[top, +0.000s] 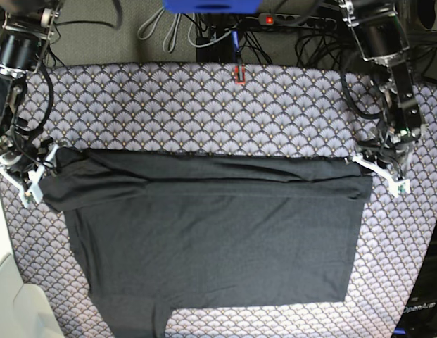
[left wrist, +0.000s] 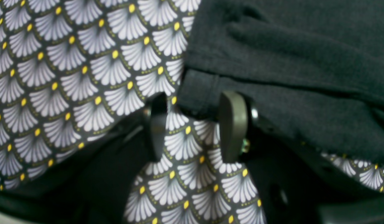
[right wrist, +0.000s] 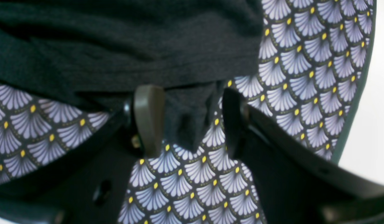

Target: Fold the T-shirt properly

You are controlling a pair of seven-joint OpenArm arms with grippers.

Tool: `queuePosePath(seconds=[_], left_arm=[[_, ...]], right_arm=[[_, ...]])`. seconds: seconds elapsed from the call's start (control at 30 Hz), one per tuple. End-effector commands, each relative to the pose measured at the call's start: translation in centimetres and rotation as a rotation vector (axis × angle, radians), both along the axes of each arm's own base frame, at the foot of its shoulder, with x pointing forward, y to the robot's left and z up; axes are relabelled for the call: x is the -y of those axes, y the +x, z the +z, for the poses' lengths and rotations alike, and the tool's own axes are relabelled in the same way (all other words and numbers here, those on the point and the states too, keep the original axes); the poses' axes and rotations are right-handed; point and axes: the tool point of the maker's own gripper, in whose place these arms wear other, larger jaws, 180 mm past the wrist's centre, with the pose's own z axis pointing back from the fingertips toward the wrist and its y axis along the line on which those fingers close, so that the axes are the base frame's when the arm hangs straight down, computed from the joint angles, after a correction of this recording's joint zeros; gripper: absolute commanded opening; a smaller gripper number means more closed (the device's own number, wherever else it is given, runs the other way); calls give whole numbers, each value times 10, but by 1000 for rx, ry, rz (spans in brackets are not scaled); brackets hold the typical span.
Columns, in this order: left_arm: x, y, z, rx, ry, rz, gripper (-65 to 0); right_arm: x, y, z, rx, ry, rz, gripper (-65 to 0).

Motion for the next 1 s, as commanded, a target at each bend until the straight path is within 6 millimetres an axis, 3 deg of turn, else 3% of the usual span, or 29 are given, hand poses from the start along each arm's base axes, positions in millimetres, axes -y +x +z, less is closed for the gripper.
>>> queuePosePath(seconds=[0.0, 0.33, 0.6, 0.73, 0.97], left_arm=[[-8, 16, 18, 62, 20, 10, -379], [-10, 15, 3, 60, 6, 25, -379], [-9, 15, 2, 58, 4, 24, -379], [-7, 10, -12, 24, -16, 24, -385], [-8, 8, -16, 12, -20, 26, -495]], right_arm=[[7, 11, 18, 54, -15, -1, -340], [8, 10, 16, 49, -15, -3, -340], [8, 10, 16, 49, -15, -3, -340], [8, 10, 17, 50, -18, -2, -340], [21, 1, 17, 55, -15, -45, -340]])
